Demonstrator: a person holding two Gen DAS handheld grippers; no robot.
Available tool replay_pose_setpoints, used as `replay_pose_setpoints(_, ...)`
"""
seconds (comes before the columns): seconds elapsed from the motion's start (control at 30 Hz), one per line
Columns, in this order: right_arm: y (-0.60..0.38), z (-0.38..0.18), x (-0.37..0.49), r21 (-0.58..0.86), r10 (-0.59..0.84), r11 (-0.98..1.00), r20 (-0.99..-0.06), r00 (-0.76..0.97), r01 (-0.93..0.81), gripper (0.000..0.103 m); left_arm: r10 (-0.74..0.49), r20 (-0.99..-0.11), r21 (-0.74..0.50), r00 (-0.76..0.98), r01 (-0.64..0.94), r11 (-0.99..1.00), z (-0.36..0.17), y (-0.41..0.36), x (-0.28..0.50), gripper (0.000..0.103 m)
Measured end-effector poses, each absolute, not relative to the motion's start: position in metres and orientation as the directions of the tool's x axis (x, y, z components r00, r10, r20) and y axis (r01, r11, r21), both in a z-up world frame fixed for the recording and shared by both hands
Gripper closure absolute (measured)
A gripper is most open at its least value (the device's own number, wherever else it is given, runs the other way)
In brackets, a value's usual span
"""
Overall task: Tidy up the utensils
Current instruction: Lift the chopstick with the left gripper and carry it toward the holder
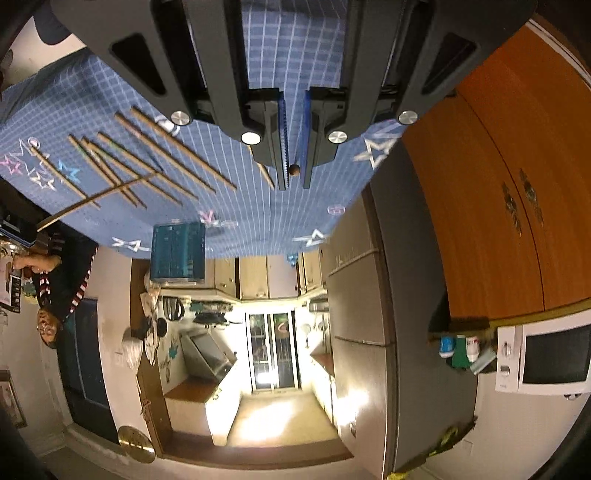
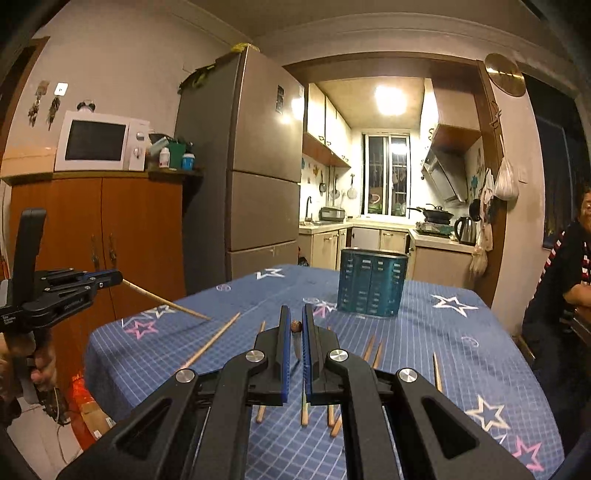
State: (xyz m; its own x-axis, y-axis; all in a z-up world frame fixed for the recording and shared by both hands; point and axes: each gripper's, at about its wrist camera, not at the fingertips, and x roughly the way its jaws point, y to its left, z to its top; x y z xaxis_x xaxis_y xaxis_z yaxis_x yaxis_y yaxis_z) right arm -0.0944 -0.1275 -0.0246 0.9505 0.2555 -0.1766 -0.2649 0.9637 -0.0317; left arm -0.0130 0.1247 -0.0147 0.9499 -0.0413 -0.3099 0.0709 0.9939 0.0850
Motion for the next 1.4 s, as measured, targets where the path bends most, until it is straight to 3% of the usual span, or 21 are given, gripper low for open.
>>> replay_pose_setpoints(0.6, -0.146, 0.015, -0.048, 0.049, 0.315, 0.949, -0.202, 0.927, -0.312, 0.096, -0.075, -0.248, 0.076, 0.966, 0.097, 0.992, 0.042, 0.134, 0.037, 0.098)
replay_pose_setpoints(0.9, -0.151, 0.036, -0.021, 0.104, 0.359, 0.933, -0.212, 0.909, -0.344, 0.096, -0.109, -0.275, 0.047, 0.955, 0.127, 0.991, 0.062, 0.139, 0.074, 0.098)
replay_pose_setpoints(1.4, -0.162, 0.096, 0.025, 0.105, 0.385, 0.923, -0.215, 0.897, -0.371, 0.096, -0.189, -0.241, 0.058, 0.952, 0.209, 0.976, 0.107, 0.107, 0.111, 0.098)
